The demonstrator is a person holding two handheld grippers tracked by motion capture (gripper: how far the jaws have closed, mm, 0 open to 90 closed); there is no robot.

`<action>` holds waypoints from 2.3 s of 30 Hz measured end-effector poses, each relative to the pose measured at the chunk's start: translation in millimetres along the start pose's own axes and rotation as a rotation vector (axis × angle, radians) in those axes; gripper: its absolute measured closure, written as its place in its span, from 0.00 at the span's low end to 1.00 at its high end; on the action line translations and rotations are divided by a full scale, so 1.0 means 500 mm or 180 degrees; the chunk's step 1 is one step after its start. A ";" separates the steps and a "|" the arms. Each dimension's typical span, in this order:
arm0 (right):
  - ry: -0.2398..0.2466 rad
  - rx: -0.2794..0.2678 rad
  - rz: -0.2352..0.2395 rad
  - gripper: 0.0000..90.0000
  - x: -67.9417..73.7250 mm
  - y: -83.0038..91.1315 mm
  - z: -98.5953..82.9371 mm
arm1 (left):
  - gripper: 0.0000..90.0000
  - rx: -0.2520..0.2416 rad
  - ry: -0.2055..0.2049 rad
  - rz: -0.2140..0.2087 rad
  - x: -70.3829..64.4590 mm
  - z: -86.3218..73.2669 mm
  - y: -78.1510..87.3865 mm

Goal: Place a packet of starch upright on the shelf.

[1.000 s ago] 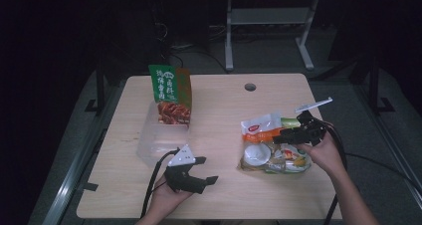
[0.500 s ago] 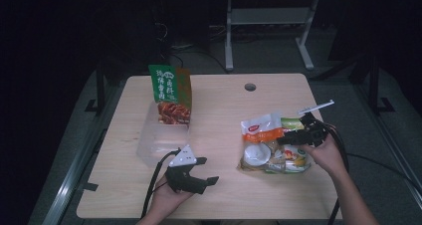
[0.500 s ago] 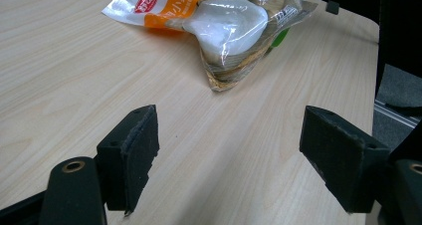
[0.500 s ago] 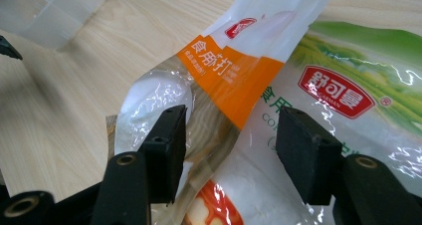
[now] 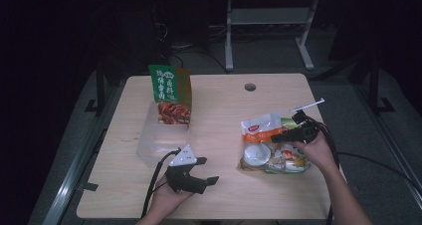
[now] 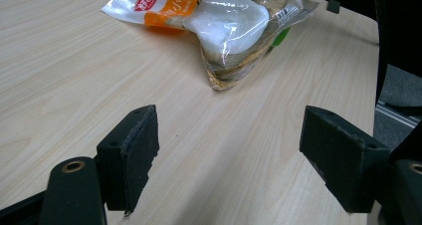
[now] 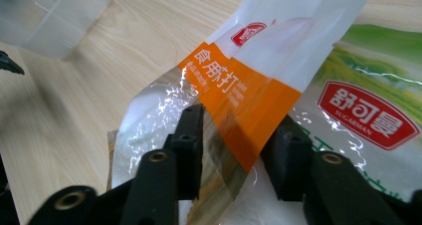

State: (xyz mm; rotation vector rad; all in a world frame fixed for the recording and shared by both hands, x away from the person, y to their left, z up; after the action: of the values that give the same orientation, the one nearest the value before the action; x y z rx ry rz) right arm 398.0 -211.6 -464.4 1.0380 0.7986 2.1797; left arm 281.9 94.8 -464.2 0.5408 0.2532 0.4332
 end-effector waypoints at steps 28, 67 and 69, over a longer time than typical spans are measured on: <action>0.0503 -0.0361 0.0332 1.00 0.129 0.018 0.004 | 0.26 0.0046 0.0013 -0.0099 -0.008 -0.004 -0.020; 0.1044 -0.0746 0.0782 1.00 0.225 0.024 -0.015 | 0.71 -0.0188 0.0768 -0.0634 0.058 0.065 -0.134; 0.1041 -0.0721 0.0726 1.00 0.222 0.024 -0.015 | 0.83 -0.0203 0.0760 -0.0595 0.058 0.067 -0.133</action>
State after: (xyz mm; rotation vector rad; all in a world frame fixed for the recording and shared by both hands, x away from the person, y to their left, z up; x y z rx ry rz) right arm 331.0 -141.9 -408.3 0.6969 0.5734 2.6082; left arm 340.7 42.0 -476.1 0.3983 0.5133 0.3226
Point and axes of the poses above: each handheld gripper's, and its own axes: y roughly backward along the jaws, z roughly out of its top, x roughly to its left, the point moved 6 cm from there along -y, roughly forward along the jaws, and after that the axes turned 3 degrees about -y, right-handed, at the moved point
